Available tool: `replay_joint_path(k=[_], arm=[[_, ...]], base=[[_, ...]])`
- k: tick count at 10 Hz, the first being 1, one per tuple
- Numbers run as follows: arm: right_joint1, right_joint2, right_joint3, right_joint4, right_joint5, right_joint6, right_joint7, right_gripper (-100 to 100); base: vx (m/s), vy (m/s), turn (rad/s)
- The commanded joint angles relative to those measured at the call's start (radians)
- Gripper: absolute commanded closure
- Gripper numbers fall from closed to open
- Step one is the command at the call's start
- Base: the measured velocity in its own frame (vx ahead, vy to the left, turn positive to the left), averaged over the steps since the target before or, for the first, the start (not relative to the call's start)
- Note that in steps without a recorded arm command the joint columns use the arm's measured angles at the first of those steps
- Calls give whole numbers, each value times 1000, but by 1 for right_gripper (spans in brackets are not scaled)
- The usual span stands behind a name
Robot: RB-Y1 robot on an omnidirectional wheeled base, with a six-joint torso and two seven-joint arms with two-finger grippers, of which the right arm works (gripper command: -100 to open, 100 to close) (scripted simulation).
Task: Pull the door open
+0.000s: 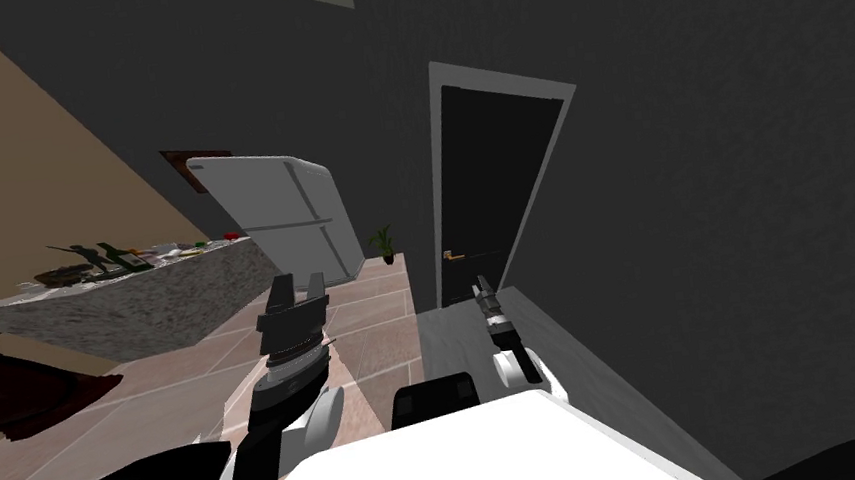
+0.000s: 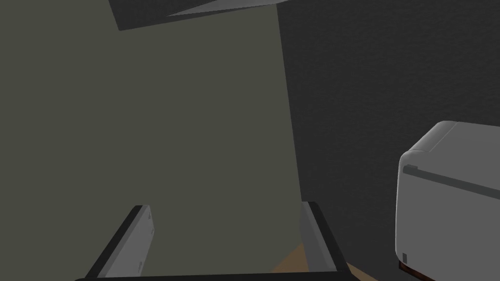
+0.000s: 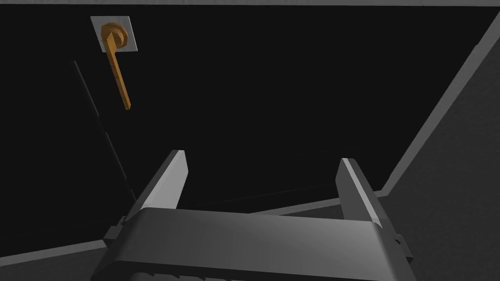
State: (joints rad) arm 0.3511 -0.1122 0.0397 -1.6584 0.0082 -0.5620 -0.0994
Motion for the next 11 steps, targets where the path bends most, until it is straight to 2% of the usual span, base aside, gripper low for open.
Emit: replay_joint_path(k=[1,2,3,5,6,11], arm=[[-14,-12,-5,50,-6,-17,-8,-100],[-23,-18,-7,79,-10,-29,-13,-100],[-23,-18,-7,86,-10,-29,-13,-100],[-41,-32,-11,147,-18,-52,-23,-100],[-41,-32,-11,156,-18,-52,-23,-100],[-85,-64,-21,316,-37,-110,-46,-100]], base=[[57,-12,44],[76,-22,91],[56,-14,27],[65,-14,72],[61,-6,22],[88,-20,75]])
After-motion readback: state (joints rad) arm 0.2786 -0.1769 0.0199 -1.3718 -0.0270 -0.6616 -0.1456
